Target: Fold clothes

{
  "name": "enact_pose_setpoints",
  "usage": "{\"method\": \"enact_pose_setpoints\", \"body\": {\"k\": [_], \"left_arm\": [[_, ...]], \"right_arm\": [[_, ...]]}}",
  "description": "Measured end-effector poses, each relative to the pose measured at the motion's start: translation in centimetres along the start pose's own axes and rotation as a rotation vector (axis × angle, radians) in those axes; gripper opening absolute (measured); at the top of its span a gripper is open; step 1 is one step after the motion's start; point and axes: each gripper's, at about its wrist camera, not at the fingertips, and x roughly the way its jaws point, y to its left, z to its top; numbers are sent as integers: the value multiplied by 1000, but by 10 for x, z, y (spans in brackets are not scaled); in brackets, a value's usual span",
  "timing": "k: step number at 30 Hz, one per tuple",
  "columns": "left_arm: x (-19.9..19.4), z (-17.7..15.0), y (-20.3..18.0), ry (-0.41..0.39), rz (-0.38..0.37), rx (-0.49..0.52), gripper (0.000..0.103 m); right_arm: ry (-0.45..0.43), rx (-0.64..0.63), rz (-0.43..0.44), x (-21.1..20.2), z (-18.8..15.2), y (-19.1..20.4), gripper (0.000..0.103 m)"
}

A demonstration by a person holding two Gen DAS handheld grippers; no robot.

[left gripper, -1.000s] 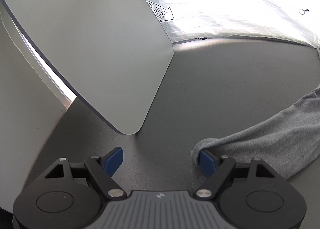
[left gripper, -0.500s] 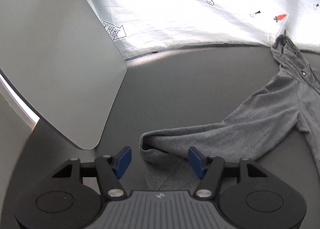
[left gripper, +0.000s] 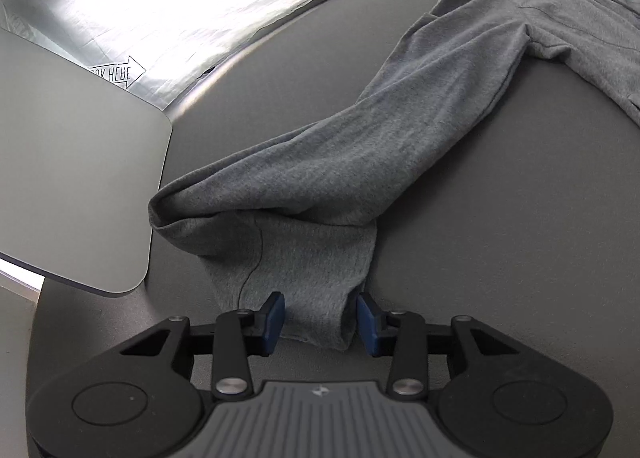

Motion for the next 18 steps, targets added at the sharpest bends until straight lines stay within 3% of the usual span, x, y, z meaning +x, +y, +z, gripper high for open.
{"method": "enact_pose_setpoints", "body": {"k": [1,3,5,10,13,15,18], "left_arm": [[-1,-1,2,-12,20,-15,4],[-15,2,19,-42,64,-94,2],[-36,8,48,-69,87,-240,2],[-94,4,162,-112,178,-788,2],[-95,-24,216,-73,154,-1089,2],[-84,-43,233,-22,151,-1193,2],[-64,-61,230,109,208,-1172,3]], "right_arm": [[-4,0,-1,0,-1,0,103],[-12,1,-2,-1,-2,0,103],[-19,2,-4,-1,-3,1,103],[-28,3,-6,-1,-4,1,103],[-26,2,-5,-1,-4,1,103],[-28,1,-4,-2,-4,1,103],[-31,0,-5,-2,-5,1,103]]}}
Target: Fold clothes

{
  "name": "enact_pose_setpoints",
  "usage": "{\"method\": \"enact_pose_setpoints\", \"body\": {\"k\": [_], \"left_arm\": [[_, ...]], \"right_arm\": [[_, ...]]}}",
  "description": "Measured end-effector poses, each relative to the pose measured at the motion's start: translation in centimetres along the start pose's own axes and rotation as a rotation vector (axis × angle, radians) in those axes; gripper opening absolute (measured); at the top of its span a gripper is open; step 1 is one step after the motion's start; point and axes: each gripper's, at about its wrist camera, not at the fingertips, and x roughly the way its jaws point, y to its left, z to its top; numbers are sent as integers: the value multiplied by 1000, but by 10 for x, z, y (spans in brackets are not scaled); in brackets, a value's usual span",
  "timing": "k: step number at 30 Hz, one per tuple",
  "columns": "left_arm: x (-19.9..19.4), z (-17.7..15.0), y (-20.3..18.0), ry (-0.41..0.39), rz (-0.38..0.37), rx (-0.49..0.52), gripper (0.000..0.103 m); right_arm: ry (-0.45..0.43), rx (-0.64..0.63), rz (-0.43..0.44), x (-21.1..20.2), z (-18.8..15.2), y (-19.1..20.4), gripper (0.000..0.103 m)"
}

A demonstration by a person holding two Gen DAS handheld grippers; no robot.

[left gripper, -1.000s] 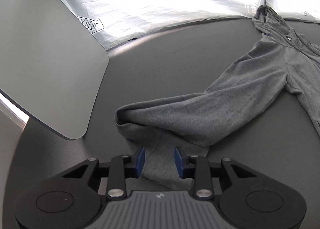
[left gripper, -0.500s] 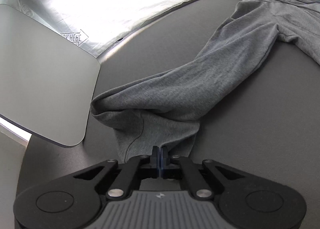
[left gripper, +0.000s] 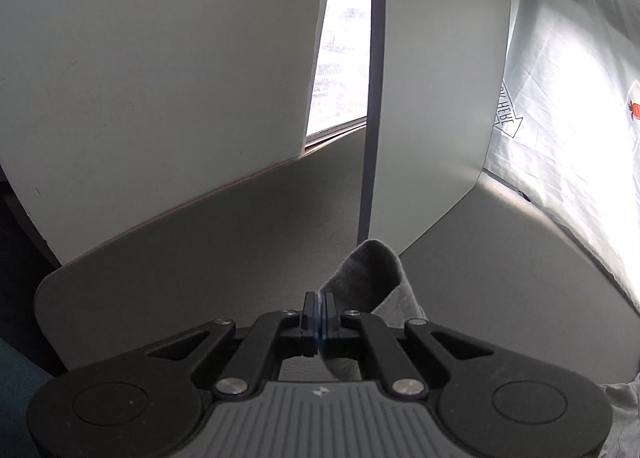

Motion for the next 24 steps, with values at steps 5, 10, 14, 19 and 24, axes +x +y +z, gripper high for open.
{"method": "enact_pose_setpoints", "body": {"k": [5,10,14,19,24], "left_arm": [[35,-30,16,93,157,43,3],[47,-42,26,148,157,25,6],[35,-48,-3,119,-29,78,43],[17,-71,-79,140,-228,279,63],[-14,-134,-157,260,-536,555,66]], "right_arm": [[-11,1,-1,-1,-1,1,103],[-15,4,-2,-1,-2,1,103],[-11,6,-4,-2,-1,1,103],[20,-25,-6,-18,7,-10,99],[-34,-1,-125,-59,-3,-68,100]]}}
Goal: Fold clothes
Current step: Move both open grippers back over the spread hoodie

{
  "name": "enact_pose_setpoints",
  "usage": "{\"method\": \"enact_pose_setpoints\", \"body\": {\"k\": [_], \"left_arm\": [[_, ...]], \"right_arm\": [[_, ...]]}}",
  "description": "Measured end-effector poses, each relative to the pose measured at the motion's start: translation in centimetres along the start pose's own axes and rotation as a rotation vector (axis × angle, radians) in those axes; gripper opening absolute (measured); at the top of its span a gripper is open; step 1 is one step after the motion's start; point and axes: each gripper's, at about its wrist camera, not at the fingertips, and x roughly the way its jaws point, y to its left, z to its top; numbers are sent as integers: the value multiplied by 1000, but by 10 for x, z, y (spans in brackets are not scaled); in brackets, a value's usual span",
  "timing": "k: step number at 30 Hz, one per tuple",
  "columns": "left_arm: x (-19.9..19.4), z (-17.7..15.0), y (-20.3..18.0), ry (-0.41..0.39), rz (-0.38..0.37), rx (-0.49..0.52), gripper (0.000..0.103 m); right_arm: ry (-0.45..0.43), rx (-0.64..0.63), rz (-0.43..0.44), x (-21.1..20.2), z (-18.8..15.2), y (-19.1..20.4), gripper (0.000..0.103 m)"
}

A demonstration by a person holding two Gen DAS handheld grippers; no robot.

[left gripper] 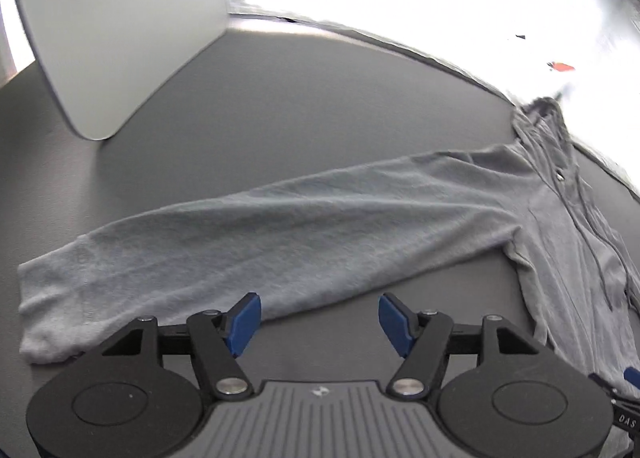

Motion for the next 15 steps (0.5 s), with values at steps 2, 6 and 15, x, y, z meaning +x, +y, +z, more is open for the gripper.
{"method": "enact_pose_setpoints", "body": {"k": [2,6,15], "left_arm": [[13,-23,-47,64,-96,119,66],[32,-68,-113,164,-215,216,70],[32,-120,-148,151,-87,-125,69]], "right_arm": [[-3,17,-69,-7,-7,-34,100],[19,35,-133,-12,-23,-104,100],[181,14,149,12,-51,-207,58]]}}
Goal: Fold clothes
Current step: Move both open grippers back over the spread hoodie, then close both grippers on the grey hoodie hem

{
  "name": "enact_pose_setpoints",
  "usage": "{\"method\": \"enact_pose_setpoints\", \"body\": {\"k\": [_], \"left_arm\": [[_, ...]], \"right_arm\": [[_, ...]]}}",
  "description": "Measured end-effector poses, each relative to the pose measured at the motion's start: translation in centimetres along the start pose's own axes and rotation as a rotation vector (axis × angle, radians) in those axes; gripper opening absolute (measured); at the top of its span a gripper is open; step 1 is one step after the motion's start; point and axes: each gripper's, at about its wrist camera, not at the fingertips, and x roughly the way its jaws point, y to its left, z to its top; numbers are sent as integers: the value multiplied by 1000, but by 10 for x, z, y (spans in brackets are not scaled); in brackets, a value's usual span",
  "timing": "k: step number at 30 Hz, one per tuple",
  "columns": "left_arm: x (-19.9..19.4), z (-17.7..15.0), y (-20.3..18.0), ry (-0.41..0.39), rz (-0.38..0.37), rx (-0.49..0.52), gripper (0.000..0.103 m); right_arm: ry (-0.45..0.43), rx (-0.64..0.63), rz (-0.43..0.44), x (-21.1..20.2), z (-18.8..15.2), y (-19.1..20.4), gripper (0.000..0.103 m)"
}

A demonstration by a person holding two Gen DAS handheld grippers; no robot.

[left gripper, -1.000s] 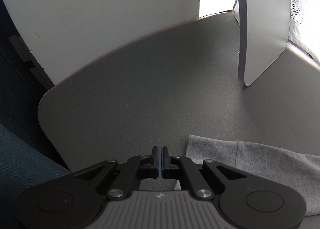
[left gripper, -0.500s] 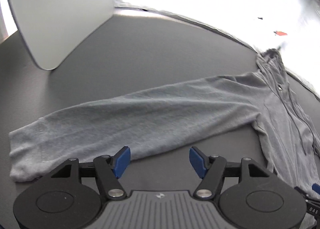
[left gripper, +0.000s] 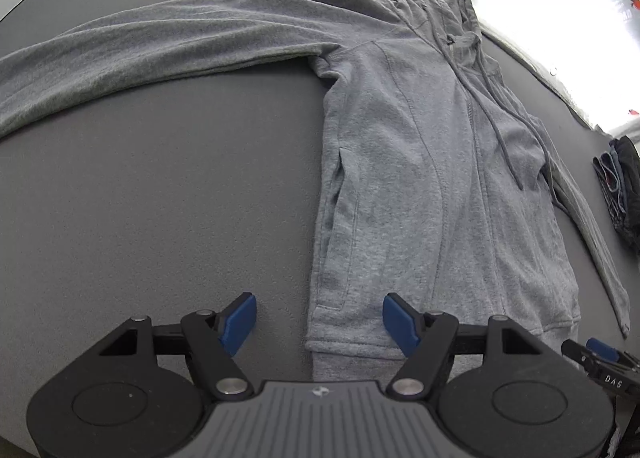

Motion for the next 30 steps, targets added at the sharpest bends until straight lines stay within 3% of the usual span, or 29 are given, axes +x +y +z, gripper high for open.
{"method": "enact_pose_setpoints", "body": {"k": [3,4,7,8,10,14,18,19,21,22,23,25,26,27,28,30], "left_arm": [[-8,-14,-5,-44,50,-68,68],[-11,-18,-7,-58,64,-90,67],[-14,-26,-15,-89,94,-171,42],[-14,-27,-21,-97,127,-183,26],[-14,-26,-35,-107,183,-151,16],[-17,-20,-59,-65,247,-22,14],[-15,-11,-47,7,232,-98,16],[-13,-8,-43,25,231,-124,17],[-13,2,-38,60,227,-137,27],[-15,8,-38,76,226,-119,28],[-19,15,-39,86,223,-91,32],[-32,29,-43,75,224,-10,47],[-38,35,-46,59,227,22,62],[-43,45,-48,37,228,46,70],[-46,57,-51,9,228,62,70],[-52,83,-56,-48,227,94,70]], "right_arm": [[-18,-146,90,-2,-4,-4,31],[-21,-179,114,-3,-3,-3,11],[-6,-197,191,-6,2,-13,7],[3,-184,211,-8,4,-17,7],[24,-149,260,-15,7,-26,6],[69,-126,291,-27,0,-36,6],[153,-85,287,-19,2,-40,6],[176,-73,285,-17,3,-41,7],[234,-67,286,-13,14,-44,19],[241,-64,290,-14,19,-48,39],[215,-50,298,-20,27,-55,48],[165,-19,312,-30,41,-68,51],[141,5,317,-34,50,-76,53],[99,39,319,-39,63,-85,54],[51,79,315,-43,76,-95,57],[-32,160,304,-43,107,-112,74]]}}
